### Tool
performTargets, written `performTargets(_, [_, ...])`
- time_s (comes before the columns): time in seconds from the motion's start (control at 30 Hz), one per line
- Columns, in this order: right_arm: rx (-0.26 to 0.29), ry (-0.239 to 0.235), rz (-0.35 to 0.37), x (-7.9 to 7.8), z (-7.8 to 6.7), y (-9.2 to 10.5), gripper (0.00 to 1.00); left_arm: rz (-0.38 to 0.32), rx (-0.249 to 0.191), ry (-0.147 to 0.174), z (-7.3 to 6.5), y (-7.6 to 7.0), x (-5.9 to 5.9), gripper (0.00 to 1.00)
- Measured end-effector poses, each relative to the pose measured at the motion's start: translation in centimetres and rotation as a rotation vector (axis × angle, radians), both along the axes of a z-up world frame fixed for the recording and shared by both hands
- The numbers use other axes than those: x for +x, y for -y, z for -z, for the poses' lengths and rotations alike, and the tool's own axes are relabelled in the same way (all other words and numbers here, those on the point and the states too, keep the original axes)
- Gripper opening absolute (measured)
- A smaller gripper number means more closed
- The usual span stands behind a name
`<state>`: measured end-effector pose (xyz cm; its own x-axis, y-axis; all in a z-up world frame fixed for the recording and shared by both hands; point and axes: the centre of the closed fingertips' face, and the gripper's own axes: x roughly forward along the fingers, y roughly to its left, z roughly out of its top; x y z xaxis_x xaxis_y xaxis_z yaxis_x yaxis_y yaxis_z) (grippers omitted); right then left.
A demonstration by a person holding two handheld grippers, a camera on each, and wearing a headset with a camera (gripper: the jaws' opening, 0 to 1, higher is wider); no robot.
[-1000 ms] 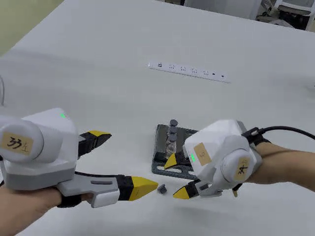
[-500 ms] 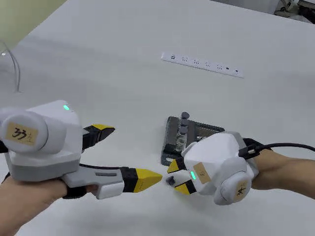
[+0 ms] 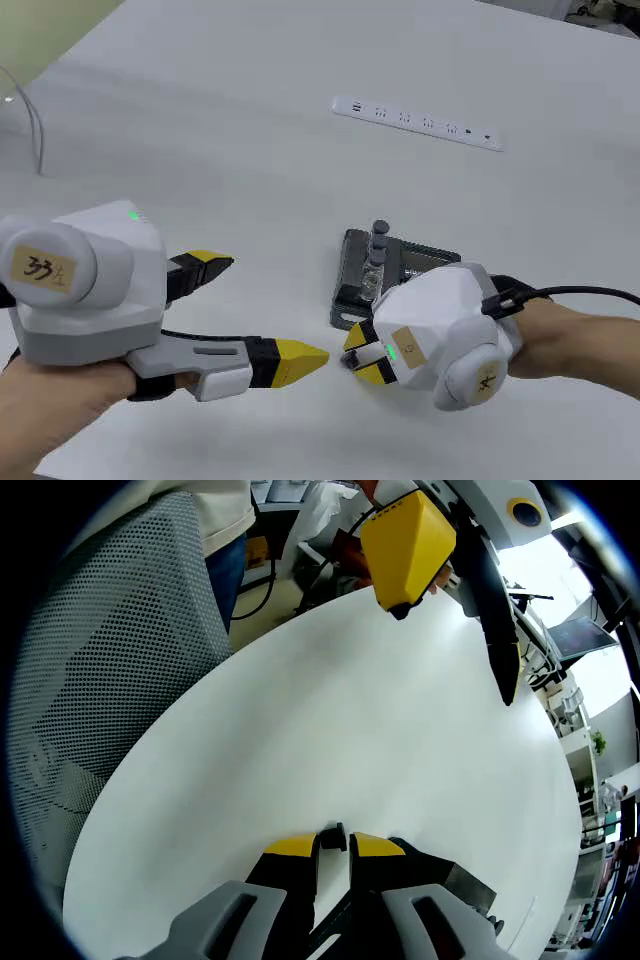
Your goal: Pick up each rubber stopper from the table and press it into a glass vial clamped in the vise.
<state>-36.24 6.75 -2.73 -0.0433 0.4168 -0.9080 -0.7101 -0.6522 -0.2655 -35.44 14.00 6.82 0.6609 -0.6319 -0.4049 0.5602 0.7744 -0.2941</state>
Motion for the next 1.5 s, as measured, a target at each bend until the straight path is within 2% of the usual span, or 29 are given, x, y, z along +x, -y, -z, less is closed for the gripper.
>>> performTargets(0.23, [-0.014,0.009,-0.013,0.2,0.4,0.1,0.06,-0.003,-0.004,-0.002,0.1,-0.1,0.1,0.86])
performTargets(0.4, [-0.001,0.013,-0.009,0.2,0.4,0.1,0.05,-0.001,-0.003,-0.006,0.3,0.0,0.1,0.86])
performTargets(0.57, [0.043,-0.012,0.077,0.5,0.2,-0.1,0.05,-0.008,-0.018,-0.023,0.3,0.1,0.1,0.84])
performTargets(0.7, [0.093,-0.026,0.146,1.2,-1.0,0.1,0.05,-0.008,-0.033,-0.03,0.1,0.3,0.3,0.84])
performTargets(0.8, [0.142,-0.024,0.215,2.1,-2.2,0.2,0.05,-0.005,-0.042,-0.032,-0.3,0.6,0.6,0.83])
performTargets(0.83, [0.167,-0.021,0.258,2.7,-2.9,0.3,0.05,-0.001,-0.044,-0.03,-0.4,0.8,0.8,0.83])
performTargets(0.97, [0.213,-0.001,0.304,3.7,-4.7,0.9,0.05,0.015,-0.043,-0.025,-0.8,1.2,1.3,0.83])
performTargets(1.03, [0.255,0.021,0.347,4.6,-6.0,1.2,0.05,-0.001,-0.103,-0.047,-1.4,1.5,1.7,0.81])
performTargets(1.07, [0.265,0.026,0.357,4.8,-6.5,1.3,0.05,-0.004,-0.132,-0.045,-1.9,1.7,2.0,0.8])
performTargets(1.1, [0.284,0.036,0.37,5.1,-7.3,1.5,0.05,-0.004,-0.147,-0.053,-2.1,1.7,2.2,0.8])
performTargets(1.27, [0.354,0.105,0.398,6.0,-10.6,2.2,0.05,0.031,-0.189,-0.046,-3.8,2.9,3.4,0.78])
performTargets(1.4, [0.411,0.141,0.418,6.3,-13.1,2.4,0.05,0.064,-0.234,-0.031,-5.4,3.9,4.1,0.74])
performTargets(1.5, [0.444,0.181,0.413,6.0,-14.9,2.5,0.05,0.104,-0.284,-0.033,-6.7,5.0,4.4,0.67])
